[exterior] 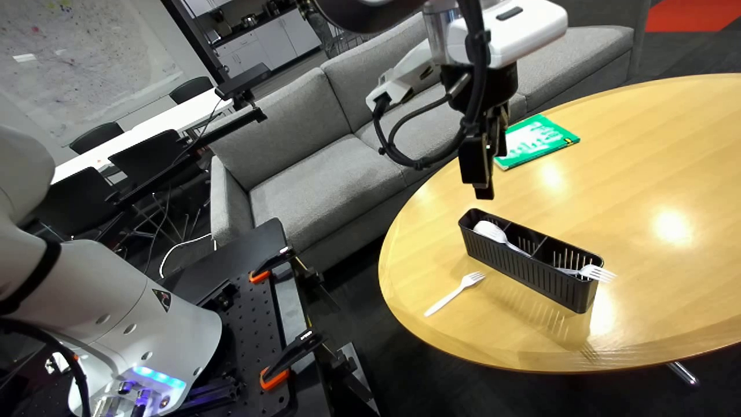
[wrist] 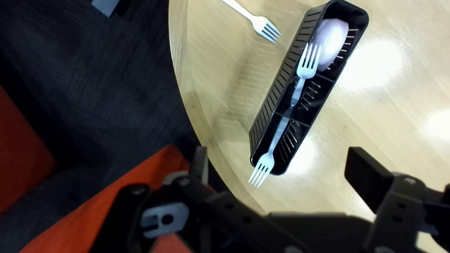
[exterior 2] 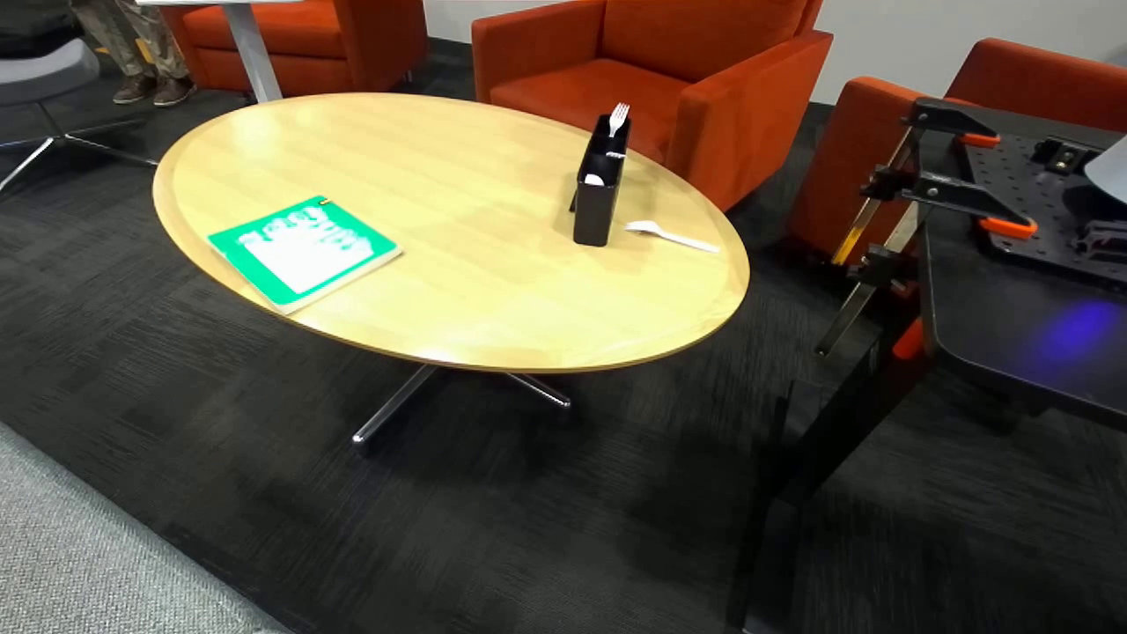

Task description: Move the black rack to the left

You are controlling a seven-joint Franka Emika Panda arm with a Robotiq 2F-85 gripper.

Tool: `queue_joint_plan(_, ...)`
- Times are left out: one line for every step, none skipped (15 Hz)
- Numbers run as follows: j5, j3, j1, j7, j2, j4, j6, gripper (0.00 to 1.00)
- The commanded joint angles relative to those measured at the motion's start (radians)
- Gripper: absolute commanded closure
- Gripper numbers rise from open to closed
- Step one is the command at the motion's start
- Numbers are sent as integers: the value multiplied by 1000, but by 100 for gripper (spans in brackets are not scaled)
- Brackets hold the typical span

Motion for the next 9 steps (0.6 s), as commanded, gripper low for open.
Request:
queue_joint_plan(77,-2,13,1,120,46,57,0)
queue_joint_plan(90,-8,19,15,155,57,90,0)
queue_joint_plan(131,4,9,-9,193,72,113,0)
queue_joint_plan(159,9,6,-15,230,88,140,0)
queue_joint_plan(192,18,-1,-28,266,106,167,0)
queue_joint_plan(217,24,-7,-38,299,124,179,0)
queue_joint_plan(240,31,-14,-53,333,146,186,0)
queue_joint_plan(264,40,-21,-68,362,167,188,0)
queue_joint_plan(277,41,-23,-75,389,187,187,0)
